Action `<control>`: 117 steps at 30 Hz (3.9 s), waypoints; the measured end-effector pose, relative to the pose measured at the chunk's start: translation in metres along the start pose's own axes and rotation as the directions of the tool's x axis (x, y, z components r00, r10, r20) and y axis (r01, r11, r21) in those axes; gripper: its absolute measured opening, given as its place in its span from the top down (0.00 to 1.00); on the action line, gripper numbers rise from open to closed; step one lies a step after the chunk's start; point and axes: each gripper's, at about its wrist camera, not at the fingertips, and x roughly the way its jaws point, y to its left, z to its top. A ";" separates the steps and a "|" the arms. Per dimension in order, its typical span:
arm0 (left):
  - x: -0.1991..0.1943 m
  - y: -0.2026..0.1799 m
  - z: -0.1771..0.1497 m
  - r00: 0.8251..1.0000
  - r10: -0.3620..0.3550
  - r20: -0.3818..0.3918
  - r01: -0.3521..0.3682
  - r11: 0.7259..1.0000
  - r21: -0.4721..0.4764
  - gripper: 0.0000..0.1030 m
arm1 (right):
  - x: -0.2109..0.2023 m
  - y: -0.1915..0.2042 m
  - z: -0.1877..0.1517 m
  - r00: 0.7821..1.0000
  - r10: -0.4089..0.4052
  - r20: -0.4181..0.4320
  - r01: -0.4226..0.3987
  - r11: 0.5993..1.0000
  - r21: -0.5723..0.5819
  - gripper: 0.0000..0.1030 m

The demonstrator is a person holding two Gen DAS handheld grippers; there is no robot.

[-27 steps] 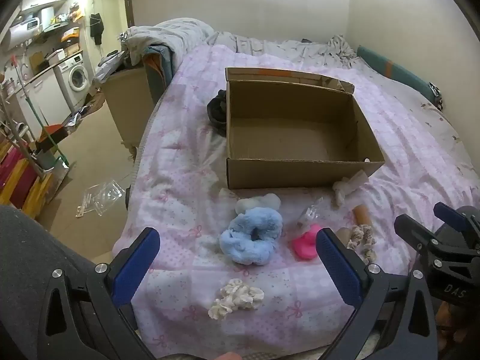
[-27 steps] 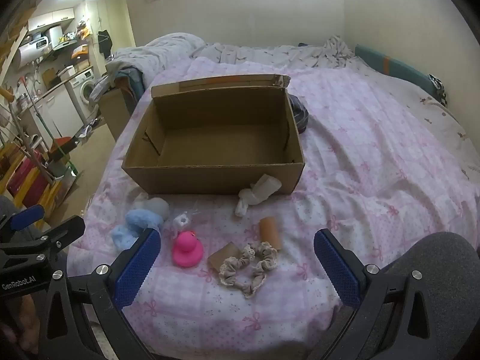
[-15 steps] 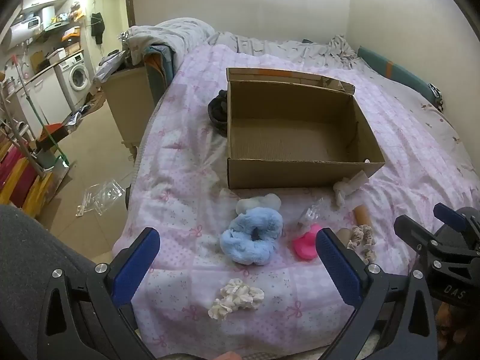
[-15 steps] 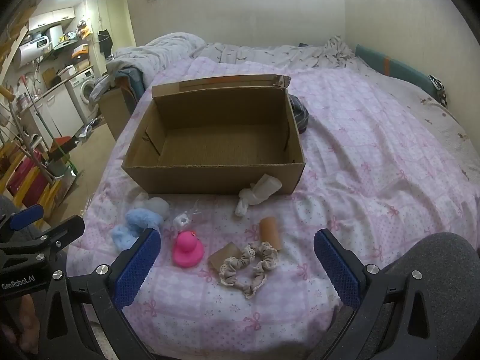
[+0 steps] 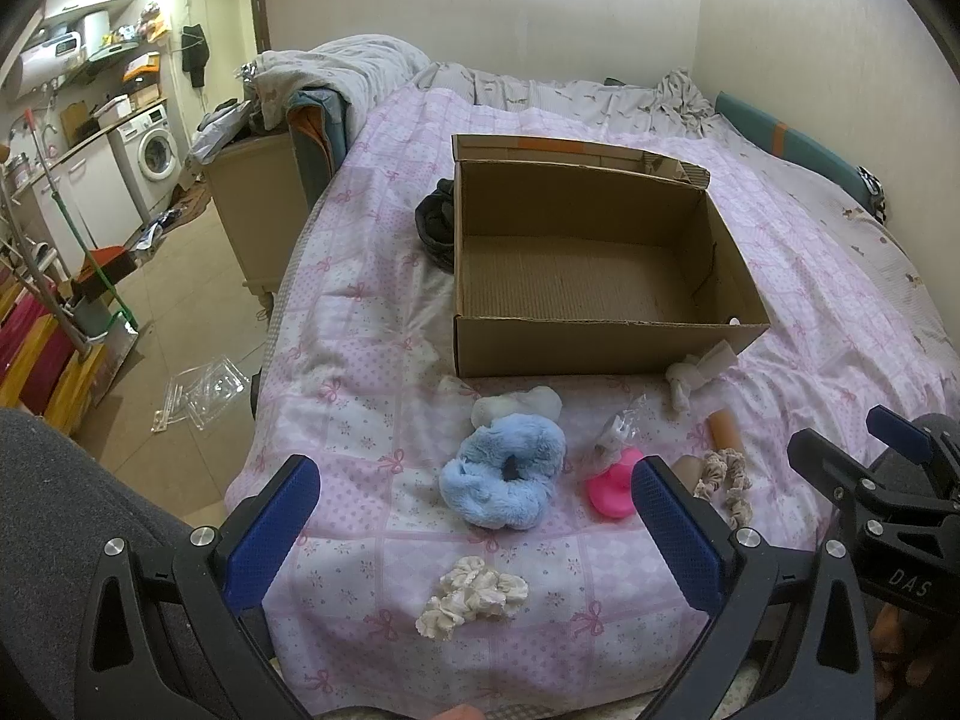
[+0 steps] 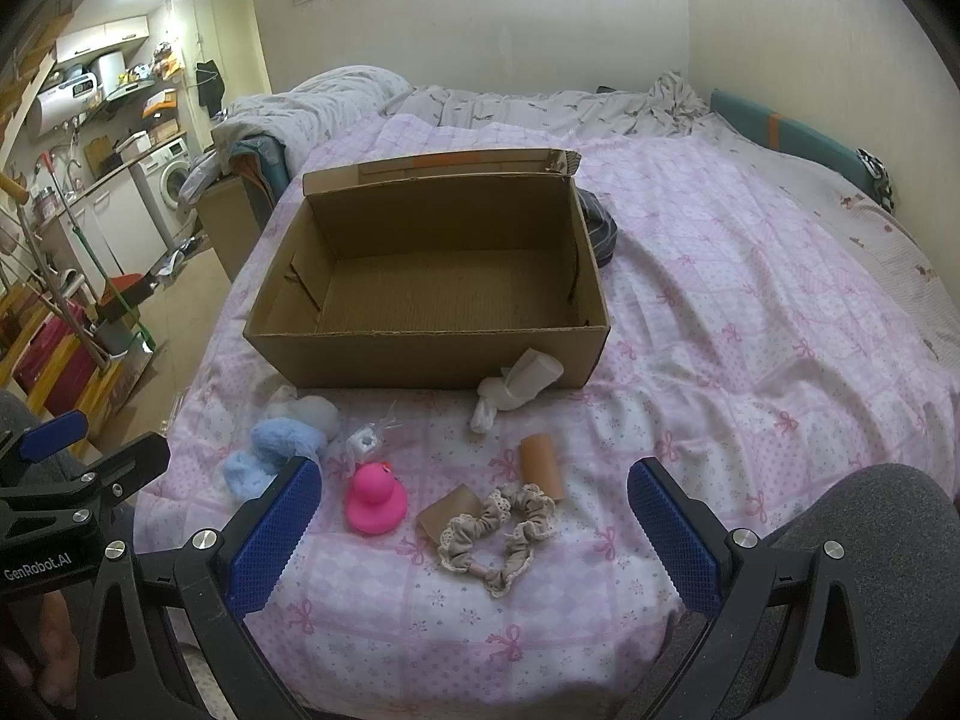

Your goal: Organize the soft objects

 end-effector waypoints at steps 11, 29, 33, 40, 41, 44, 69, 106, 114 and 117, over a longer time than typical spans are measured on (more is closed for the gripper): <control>0.000 0.000 0.000 1.000 -0.001 -0.001 0.001 1.000 0.000 0.00 | 0.000 0.000 0.000 1.000 0.000 0.000 0.000 1.000 0.000 0.00; 0.000 0.000 0.000 1.000 -0.002 -0.001 0.002 1.000 0.000 0.00 | 0.000 0.000 0.000 1.000 0.001 0.001 -0.001 1.000 0.001 0.00; 0.000 0.000 0.000 1.000 -0.002 0.000 0.002 1.000 0.000 0.00 | 0.000 0.000 0.000 1.000 0.001 0.001 -0.001 1.000 0.001 0.00; 0.000 0.000 0.000 1.000 -0.001 -0.001 0.001 1.000 0.001 0.00 | 0.000 0.000 0.000 1.000 0.001 0.001 -0.001 1.000 0.001 0.00; 0.000 0.000 0.000 1.000 -0.001 0.000 0.001 1.000 0.000 0.00 | 0.000 0.000 0.000 1.000 0.001 0.001 -0.001 1.000 0.001 0.00; 0.000 0.000 0.000 1.000 -0.001 0.000 0.001 1.000 0.001 0.00 | 0.000 0.000 0.000 1.000 0.001 0.001 -0.001 1.000 0.002 0.00; 0.002 0.003 0.002 1.000 -0.003 -0.007 0.003 1.000 -0.003 0.00 | -0.002 -0.002 0.000 1.000 0.000 0.001 0.000 1.000 0.020 0.00; 0.134 0.024 -0.052 0.718 -0.155 -0.678 0.021 0.979 -0.201 0.69 | 0.036 -0.032 0.016 0.991 0.076 -0.110 -0.061 0.989 0.133 0.00; 0.117 0.024 -0.025 0.736 -0.187 -0.650 0.087 0.979 -0.184 0.86 | 0.040 -0.035 0.014 0.989 0.080 -0.127 -0.060 0.986 0.153 0.00; 0.098 0.026 0.000 0.785 -0.171 -0.595 0.099 0.983 -0.152 0.86 | 0.041 -0.039 0.015 0.987 0.089 -0.136 -0.065 0.983 0.174 0.00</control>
